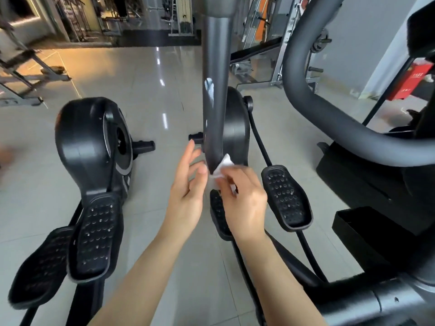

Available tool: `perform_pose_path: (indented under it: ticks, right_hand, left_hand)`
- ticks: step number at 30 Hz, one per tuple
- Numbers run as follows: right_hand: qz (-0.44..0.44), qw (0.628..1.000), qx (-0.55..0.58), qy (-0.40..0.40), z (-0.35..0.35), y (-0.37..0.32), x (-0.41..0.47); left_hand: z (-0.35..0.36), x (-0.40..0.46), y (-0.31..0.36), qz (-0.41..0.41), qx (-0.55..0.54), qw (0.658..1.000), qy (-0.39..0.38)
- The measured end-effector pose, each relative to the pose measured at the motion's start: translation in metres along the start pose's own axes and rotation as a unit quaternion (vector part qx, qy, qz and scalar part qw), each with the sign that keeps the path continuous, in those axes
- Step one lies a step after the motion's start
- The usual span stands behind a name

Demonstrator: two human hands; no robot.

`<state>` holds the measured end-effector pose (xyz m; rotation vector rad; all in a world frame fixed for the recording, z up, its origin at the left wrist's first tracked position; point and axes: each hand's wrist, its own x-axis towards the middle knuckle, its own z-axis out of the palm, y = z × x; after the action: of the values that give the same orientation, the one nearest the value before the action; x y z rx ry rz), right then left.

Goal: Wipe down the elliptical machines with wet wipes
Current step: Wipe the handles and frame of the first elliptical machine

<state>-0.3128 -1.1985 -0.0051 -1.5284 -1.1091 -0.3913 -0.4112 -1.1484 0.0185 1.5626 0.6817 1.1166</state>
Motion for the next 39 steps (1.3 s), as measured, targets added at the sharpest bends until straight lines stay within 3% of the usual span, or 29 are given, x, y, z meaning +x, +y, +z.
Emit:
perform_pose_path:
  ticks: [4,10,15,23,27,32,35,39]
  right_hand:
    - [0.032,0.998,0.034,0.042,0.014,-0.023,0.018]
    - [0.133,0.985,-0.078,-0.075,-0.03,0.026,-0.057]
    - [0.173,0.969,-0.152,-0.091,-0.064,0.033,-0.077]
    - [0.135,0.988,0.069,0.027,0.007,-0.029,0.02]
    - [0.157,0.985,-0.023,-0.072,-0.015,0.007,-0.016]
    - [0.244,0.938,-0.159,-0.188,-0.077,0.041,-0.053]
    - [0.224,0.956,-0.113,-0.15,-0.054,0.025,-0.035]
    - [0.154,0.987,0.044,0.008,0.001,-0.026,0.02]
  left_hand:
    - [-0.01,0.011,0.006,0.036,0.025,0.998,-0.05]
    - [-0.017,0.003,-0.005,0.062,0.074,0.989,-0.108]
    - [-0.017,-0.004,-0.012,0.082,0.069,0.987,-0.123]
    - [-0.023,-0.004,-0.008,0.043,-0.032,0.989,-0.138]
    - [-0.021,-0.003,-0.009,0.06,-0.041,0.988,-0.139]
    - [-0.018,-0.001,-0.014,0.068,-0.041,0.987,-0.139]
    - [-0.017,-0.001,-0.014,0.073,-0.044,0.988,-0.131]
    - [-0.024,0.002,-0.012,0.068,-0.034,0.989,-0.128]
